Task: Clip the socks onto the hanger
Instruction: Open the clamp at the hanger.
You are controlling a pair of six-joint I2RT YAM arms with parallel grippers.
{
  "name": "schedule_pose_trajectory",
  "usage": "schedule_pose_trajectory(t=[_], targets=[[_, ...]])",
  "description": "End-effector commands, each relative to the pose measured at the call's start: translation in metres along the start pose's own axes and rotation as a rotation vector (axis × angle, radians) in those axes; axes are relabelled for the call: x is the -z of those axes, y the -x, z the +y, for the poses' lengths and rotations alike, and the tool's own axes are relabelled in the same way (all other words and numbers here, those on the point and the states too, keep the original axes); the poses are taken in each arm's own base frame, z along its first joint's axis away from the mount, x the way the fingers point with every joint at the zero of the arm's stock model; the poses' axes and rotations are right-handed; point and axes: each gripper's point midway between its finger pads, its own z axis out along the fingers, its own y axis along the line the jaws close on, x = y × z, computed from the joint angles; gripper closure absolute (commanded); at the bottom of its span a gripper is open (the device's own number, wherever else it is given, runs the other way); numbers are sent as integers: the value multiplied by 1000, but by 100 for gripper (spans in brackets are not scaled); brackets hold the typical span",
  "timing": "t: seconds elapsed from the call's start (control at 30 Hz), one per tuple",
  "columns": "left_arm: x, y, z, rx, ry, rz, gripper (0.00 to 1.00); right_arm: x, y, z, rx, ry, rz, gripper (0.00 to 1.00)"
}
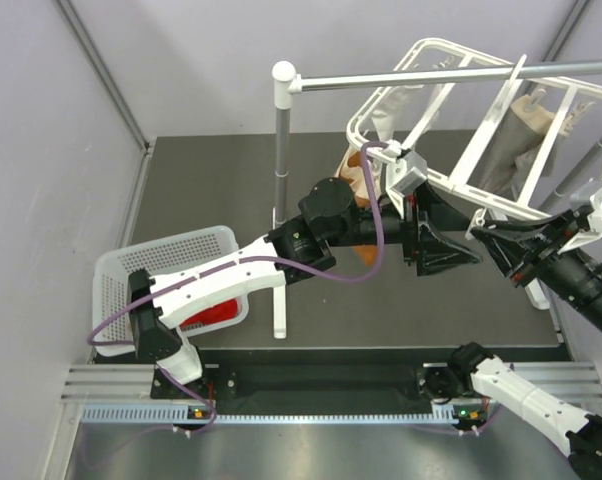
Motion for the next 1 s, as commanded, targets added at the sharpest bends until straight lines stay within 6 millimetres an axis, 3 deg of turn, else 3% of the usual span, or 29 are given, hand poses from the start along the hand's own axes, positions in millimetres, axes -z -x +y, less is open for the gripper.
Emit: schedule_pose_trajectory(t=[0.0, 0.03, 0.13, 0.33, 0.53, 0.77, 0.93, 0.97], targets=[[5, 12, 30, 26, 148, -97, 27, 9, 1, 32, -38, 175, -10, 88], [9, 10, 38, 24, 185, -121, 27, 10, 2, 32, -40, 177, -13, 88], [16, 17, 36, 14, 191, -162, 26, 10, 1, 35, -44, 190, -7, 88], [7, 9, 20, 46, 79, -130, 28, 9, 4, 35, -44, 189, -18, 88], [-1, 4, 13, 96, 8, -131, 35, 8, 4, 35, -50, 192, -16, 88], [-3, 3, 13, 106, 3, -132, 62, 10, 2, 35, -54, 186, -14, 87], [-2, 11, 17, 107, 37, -160, 95, 8, -3, 34, -57, 184, -2, 87], [-2, 12, 18, 107, 43, -164, 98, 7, -3, 34, -60, 183, -2, 85]])
